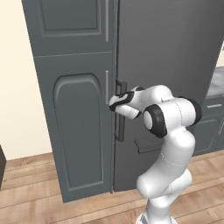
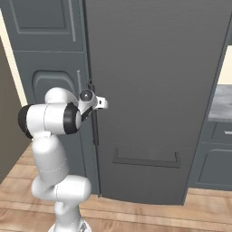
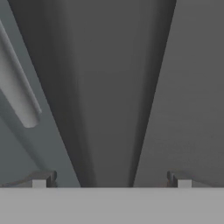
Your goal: Take the lemon wedge from the fridge and place it on the plate with fish on the dining counter.
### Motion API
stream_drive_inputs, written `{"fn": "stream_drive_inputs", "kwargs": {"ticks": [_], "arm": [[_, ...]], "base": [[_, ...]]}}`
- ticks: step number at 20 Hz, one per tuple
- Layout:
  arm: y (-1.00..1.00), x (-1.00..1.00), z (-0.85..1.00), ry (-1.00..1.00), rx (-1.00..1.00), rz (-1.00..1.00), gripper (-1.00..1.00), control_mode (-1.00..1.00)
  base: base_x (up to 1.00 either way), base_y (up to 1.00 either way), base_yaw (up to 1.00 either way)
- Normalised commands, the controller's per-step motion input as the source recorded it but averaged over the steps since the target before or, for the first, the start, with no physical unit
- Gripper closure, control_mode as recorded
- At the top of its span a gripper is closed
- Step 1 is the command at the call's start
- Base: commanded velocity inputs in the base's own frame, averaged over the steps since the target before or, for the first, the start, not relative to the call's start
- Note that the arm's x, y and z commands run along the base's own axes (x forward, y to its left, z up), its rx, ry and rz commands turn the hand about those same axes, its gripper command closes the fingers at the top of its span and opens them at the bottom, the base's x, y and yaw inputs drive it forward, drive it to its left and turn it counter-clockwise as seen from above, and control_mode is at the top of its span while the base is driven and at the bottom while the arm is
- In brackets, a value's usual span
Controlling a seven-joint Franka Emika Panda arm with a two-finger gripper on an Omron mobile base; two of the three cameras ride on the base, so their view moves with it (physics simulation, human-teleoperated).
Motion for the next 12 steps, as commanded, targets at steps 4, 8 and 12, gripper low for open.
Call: {"fn": "stream_drive_inputs", "kwargs": {"ticks": [4, 8, 12], "arm": [[0.00, 0.33, -0.03, 0.00, 0.00, 0.00, -1.00, -1.00], [0.00, 0.20, -0.02, 0.00, 0.00, 0.00, 1.00, -1.00], [0.00, 0.00, 0.00, 0.00, 0.00, 0.00, 1.00, -1.00]], "base": [[0.00, 0.00, 0.00], [0.00, 0.00, 0.00], [0.00, 0.00, 0.00]]}}
